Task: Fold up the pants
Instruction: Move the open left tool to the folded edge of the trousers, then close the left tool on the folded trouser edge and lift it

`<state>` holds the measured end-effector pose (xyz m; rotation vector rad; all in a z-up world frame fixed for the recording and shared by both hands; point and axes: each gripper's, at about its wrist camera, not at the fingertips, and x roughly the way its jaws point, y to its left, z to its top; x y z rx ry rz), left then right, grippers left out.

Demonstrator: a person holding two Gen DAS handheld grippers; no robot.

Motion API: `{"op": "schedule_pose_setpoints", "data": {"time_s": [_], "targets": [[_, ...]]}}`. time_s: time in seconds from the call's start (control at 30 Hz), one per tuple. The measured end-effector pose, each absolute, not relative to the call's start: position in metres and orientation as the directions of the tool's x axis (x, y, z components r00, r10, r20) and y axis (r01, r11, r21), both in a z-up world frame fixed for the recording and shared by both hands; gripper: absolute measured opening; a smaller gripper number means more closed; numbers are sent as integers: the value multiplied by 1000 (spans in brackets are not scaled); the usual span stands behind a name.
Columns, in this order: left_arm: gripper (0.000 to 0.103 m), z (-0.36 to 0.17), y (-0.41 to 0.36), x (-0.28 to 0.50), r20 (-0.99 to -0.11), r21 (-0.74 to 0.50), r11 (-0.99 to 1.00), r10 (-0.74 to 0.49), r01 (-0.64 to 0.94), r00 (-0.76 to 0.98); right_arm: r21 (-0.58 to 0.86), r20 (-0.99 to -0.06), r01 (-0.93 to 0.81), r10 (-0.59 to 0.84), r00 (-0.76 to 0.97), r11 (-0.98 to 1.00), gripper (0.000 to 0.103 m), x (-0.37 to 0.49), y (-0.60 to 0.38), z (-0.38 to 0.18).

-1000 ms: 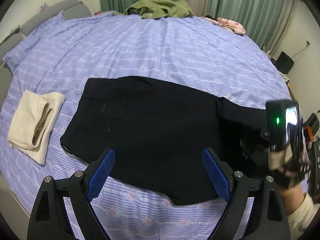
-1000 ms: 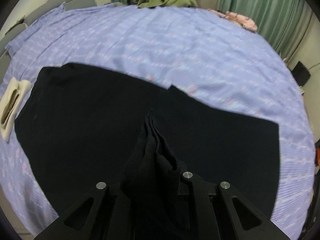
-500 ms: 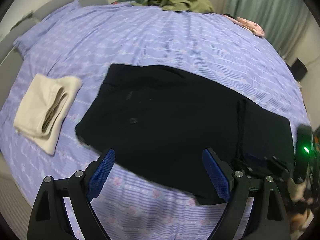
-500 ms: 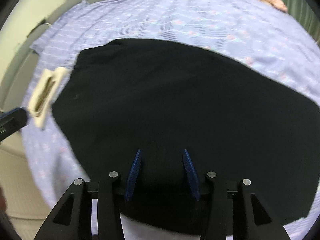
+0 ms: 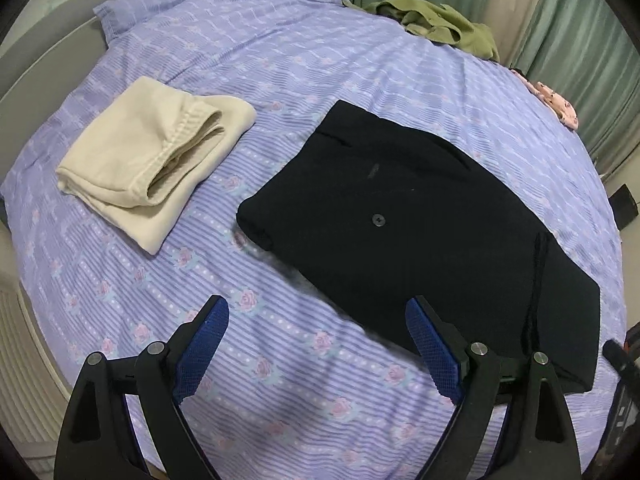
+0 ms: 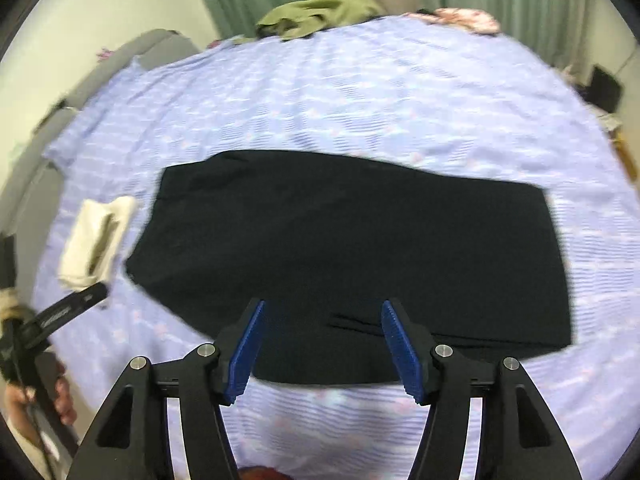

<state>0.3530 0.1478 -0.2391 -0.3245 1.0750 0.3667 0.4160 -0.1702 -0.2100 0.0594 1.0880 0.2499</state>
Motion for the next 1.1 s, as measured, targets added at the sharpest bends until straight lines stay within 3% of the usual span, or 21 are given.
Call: {"op": "schedule_pose_setpoints", "data": {"time_s": [0.13, 0.37, 0.63, 0.77, 0.97, 1.03, 1.1], "targets": [[92, -258, 161, 357, -892, -150, 883, 74, -445, 447, 115, -868, -216, 204, 453, 970, 68, 427, -144, -209], [92, -313, 224, 378, -862, -414, 712, -105, -567, 497, 136, -866, -299, 260, 427, 944, 68, 458, -83, -236], [92, -371, 257, 401, -817, -549, 591, -231, -591, 528, 143, -882, -335, 273, 383, 931, 68, 487, -38, -273], [101, -379, 264, 417, -791, -578, 566, -212, -587, 574, 158, -884, -349, 290, 366, 924, 68, 491, -27, -284], [102, -376, 263, 434, -767, -599, 540, -173, -591, 618, 218, -879, -325, 329, 344, 920, 68, 499, -27, -293], [98, -372, 263, 434, -719, -665, 505, -232, -551, 655, 236, -875, -306, 339, 347, 922, 68, 502, -31, -293], [96, -362, 266, 426, -580, -801, 400, -335, -445, 742, 245, -870, -292, 342, 355, 925, 68, 504, -34, -291]]}}
